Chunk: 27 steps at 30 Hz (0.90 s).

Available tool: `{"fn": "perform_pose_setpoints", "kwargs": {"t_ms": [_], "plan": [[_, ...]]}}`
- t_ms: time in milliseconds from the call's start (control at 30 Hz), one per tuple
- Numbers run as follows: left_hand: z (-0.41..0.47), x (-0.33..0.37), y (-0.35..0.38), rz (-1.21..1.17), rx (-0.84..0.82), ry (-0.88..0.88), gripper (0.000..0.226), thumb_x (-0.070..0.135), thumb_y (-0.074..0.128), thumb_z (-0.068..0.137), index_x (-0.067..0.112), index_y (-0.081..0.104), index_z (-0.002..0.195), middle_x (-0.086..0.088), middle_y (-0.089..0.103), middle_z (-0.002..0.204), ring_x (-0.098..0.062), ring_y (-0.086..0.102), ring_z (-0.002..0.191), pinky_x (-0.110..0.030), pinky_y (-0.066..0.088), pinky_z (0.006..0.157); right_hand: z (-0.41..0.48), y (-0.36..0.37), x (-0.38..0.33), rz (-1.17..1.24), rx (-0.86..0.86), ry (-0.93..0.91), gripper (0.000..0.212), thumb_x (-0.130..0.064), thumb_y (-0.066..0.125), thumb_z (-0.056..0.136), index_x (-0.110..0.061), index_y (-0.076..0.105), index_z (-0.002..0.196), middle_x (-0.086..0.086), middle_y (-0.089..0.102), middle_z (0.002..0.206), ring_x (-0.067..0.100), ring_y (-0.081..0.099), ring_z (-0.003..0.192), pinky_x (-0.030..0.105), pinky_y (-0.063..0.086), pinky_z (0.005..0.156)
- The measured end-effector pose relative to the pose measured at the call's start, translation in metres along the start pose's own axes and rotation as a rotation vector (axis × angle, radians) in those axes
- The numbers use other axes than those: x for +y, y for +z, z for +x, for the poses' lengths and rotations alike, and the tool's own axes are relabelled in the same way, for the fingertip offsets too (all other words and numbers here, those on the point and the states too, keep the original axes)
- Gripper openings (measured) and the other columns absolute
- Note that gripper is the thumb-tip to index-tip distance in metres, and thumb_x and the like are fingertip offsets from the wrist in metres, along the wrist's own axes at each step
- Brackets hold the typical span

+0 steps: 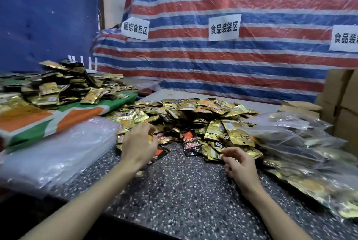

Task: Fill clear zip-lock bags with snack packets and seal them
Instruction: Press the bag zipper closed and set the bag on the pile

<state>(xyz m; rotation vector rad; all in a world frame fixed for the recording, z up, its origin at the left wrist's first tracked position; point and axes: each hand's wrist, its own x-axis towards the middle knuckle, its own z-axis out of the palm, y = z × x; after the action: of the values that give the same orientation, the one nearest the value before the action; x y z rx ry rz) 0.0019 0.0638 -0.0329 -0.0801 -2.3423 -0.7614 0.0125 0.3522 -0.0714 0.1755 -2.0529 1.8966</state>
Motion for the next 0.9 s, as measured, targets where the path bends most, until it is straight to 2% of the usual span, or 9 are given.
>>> {"fn": "perform_pose_setpoints", "kwargs": {"t_ms": [133,267,367,467,600,667,733,800,900], "plan": [[0.012,-0.066,-0.047,0.603,-0.140,-0.306,0.040,0.040,0.048,0.095,0.014,0.056,0.125,-0.009,0.055,0.130,-0.026,0.049,0.118,-0.041,0.038,0.101,0.001,0.001,0.002,-0.026,-0.012,0.002,0.020,0.005,0.061,0.090,-0.014,0.068,0.090,0.008,0.067,0.086,0.010,0.050,0.050,0.018,0.038,0.043],[0.005,-0.104,-0.070,0.835,-0.367,-0.446,0.033,0.031,0.048,0.092,0.018,0.059,0.120,-0.009,0.059,0.128,-0.028,0.057,0.115,-0.032,0.042,0.085,0.001,0.000,0.003,-0.023,-0.015,0.002,0.019,0.006,0.060,0.091,-0.011,0.067,0.091,0.010,0.067,0.088,0.008,0.050,0.049,0.018,0.037,0.042],[0.003,-0.113,-0.080,0.865,-0.346,-0.382,0.014,0.011,0.047,0.087,0.021,0.054,0.092,0.000,0.064,0.100,-0.024,0.063,0.094,-0.028,0.037,0.066,0.000,-0.001,0.002,-0.019,-0.019,0.004,0.018,0.005,0.060,0.091,-0.011,0.068,0.092,0.011,0.067,0.091,0.008,0.050,0.050,0.017,0.037,0.042],[0.006,-0.109,-0.086,0.802,-0.245,-0.368,0.015,0.015,0.057,0.088,0.020,0.049,0.077,0.002,0.058,0.078,-0.023,0.058,0.075,-0.028,0.035,0.059,0.001,-0.001,0.002,-0.004,-0.015,0.007,0.018,0.006,0.060,0.091,-0.011,0.068,0.091,0.010,0.067,0.091,0.010,0.050,0.050,0.016,0.037,0.042],[0.022,-0.098,-0.102,0.572,-0.330,-0.540,0.033,0.042,0.079,0.080,0.015,0.060,0.074,0.000,0.063,0.071,-0.022,0.062,0.074,-0.032,0.046,0.068,0.001,-0.001,0.002,0.007,-0.009,0.008,0.018,0.007,0.061,0.090,-0.010,0.068,0.090,0.010,0.067,0.089,0.008,0.050,0.048,0.017,0.036,0.041],[0.034,-0.091,-0.112,0.470,-0.317,-0.533,0.020,0.030,0.076,0.084,0.027,0.069,0.102,-0.005,0.063,0.069,-0.025,0.064,0.075,-0.041,0.054,0.081,0.001,0.000,0.002,0.007,-0.007,0.014,0.018,0.007,0.060,0.090,-0.009,0.067,0.089,0.010,0.066,0.087,0.008,0.049,0.047,0.017,0.036,0.040],[0.042,-0.082,-0.118,0.379,-0.202,-0.503,0.040,0.018,0.069,0.087,0.042,0.061,0.118,-0.008,0.064,0.073,-0.028,0.062,0.073,-0.046,0.052,0.082,0.001,0.000,0.001,-0.003,-0.006,0.021,0.019,0.007,0.060,0.090,-0.010,0.067,0.089,0.010,0.067,0.087,0.008,0.048,0.047,0.017,0.035,0.040],[0.051,-0.072,-0.120,0.405,-0.003,-0.471,0.008,0.020,0.061,0.092,0.014,0.066,0.096,-0.016,0.065,0.086,-0.036,0.060,0.081,-0.045,0.046,0.079,0.001,0.001,0.001,-0.011,-0.010,0.015,0.019,0.007,0.061,0.089,-0.011,0.068,0.088,0.010,0.067,0.088,0.009,0.048,0.049,0.017,0.036,0.041],[0.055,-0.038,-0.109,0.323,0.161,-0.271,0.018,0.021,0.057,0.095,0.009,0.065,0.085,-0.013,0.064,0.081,-0.032,0.056,0.070,-0.039,0.044,0.068,0.000,0.002,-0.001,-0.022,-0.008,-0.007,0.020,0.006,0.062,0.088,-0.013,0.068,0.085,0.006,0.068,0.085,0.011,0.050,0.054,0.017,0.038,0.043]]}}
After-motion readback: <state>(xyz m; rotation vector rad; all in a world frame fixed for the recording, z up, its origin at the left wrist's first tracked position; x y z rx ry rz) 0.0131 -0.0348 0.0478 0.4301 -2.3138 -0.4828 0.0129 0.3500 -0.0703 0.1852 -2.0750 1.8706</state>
